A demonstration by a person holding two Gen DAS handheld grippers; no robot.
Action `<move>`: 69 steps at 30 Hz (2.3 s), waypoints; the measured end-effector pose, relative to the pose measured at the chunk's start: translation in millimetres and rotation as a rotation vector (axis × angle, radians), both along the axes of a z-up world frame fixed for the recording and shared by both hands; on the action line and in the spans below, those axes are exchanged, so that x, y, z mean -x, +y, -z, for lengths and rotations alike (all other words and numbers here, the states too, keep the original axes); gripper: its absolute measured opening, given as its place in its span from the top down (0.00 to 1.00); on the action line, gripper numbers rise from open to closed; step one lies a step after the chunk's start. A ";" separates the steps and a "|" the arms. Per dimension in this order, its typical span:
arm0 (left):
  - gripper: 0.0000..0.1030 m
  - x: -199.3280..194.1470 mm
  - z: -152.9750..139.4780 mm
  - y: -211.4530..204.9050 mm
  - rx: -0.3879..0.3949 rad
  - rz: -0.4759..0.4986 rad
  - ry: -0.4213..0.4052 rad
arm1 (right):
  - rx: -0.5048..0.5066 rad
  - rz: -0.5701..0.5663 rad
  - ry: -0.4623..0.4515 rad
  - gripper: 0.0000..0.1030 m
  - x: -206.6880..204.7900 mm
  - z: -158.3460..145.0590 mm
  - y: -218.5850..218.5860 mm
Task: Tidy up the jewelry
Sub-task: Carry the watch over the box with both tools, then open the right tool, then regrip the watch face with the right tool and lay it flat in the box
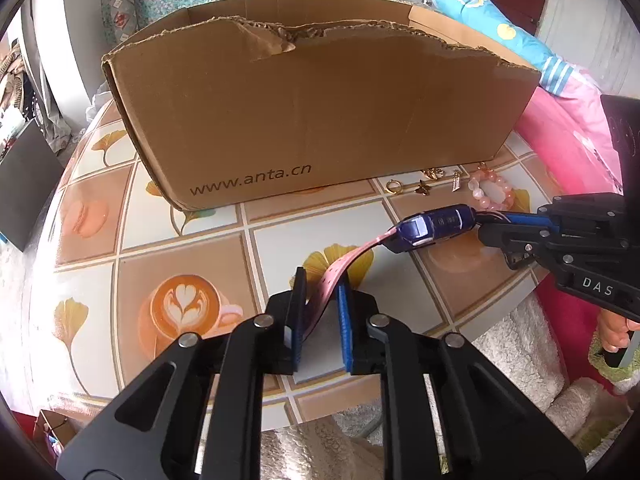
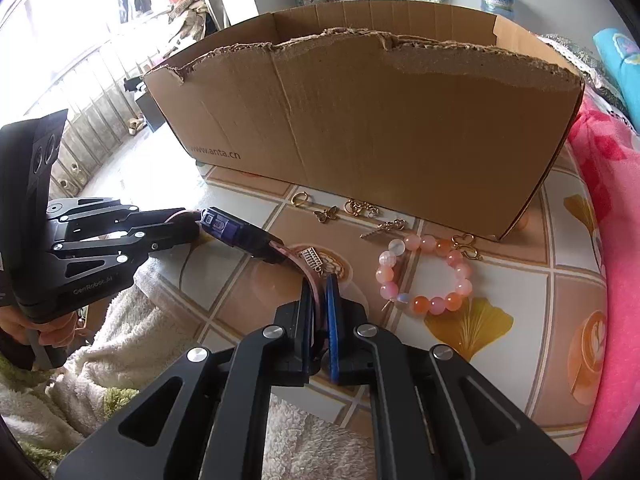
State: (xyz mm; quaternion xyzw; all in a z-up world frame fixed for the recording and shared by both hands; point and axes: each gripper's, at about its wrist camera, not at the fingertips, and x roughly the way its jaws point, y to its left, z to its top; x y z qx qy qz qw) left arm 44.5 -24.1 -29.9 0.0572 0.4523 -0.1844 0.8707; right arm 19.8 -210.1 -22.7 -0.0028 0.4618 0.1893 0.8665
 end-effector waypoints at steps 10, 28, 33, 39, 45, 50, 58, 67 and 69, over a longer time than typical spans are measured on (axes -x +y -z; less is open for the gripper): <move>0.97 39.9 -75.4 10.1 0.043 0.019 -0.211 | 0.077 -0.028 -0.215 0.94 28.3 -65.4 26.4; 0.98 -151.2 -141.2 -35.2 0.145 0.093 0.084 | 0.015 -0.065 0.179 0.95 -173.0 -111.0 -26.7; 0.98 -201.1 -91.9 -48.6 0.104 0.049 0.304 | 0.096 -0.074 0.226 0.95 -212.1 -99.9 -26.5; 0.97 -219.0 -51.9 -45.4 0.057 -0.031 0.376 | 0.215 -0.058 0.151 0.95 -244.8 -95.7 -24.1; 0.95 -227.3 -52.1 -31.0 0.093 -0.094 0.362 | 0.135 -0.047 0.137 0.95 -252.0 -99.7 -33.9; 0.73 -210.7 -95.1 -12.9 0.152 -0.145 0.180 | 0.118 -0.167 0.168 0.82 -242.9 -106.5 -12.5; 0.49 -155.1 -155.8 18.5 0.033 -0.289 -0.165 | 0.204 -0.348 0.306 0.51 -245.2 -79.0 67.8; 0.38 -144.2 -145.4 37.4 -0.119 -0.345 -0.210 | 0.466 -0.403 0.377 0.51 -260.9 -8.7 109.6; 0.38 -143.9 -139.0 39.4 -0.129 -0.346 -0.206 | 0.506 -0.414 0.376 0.52 -257.6 -1.9 108.8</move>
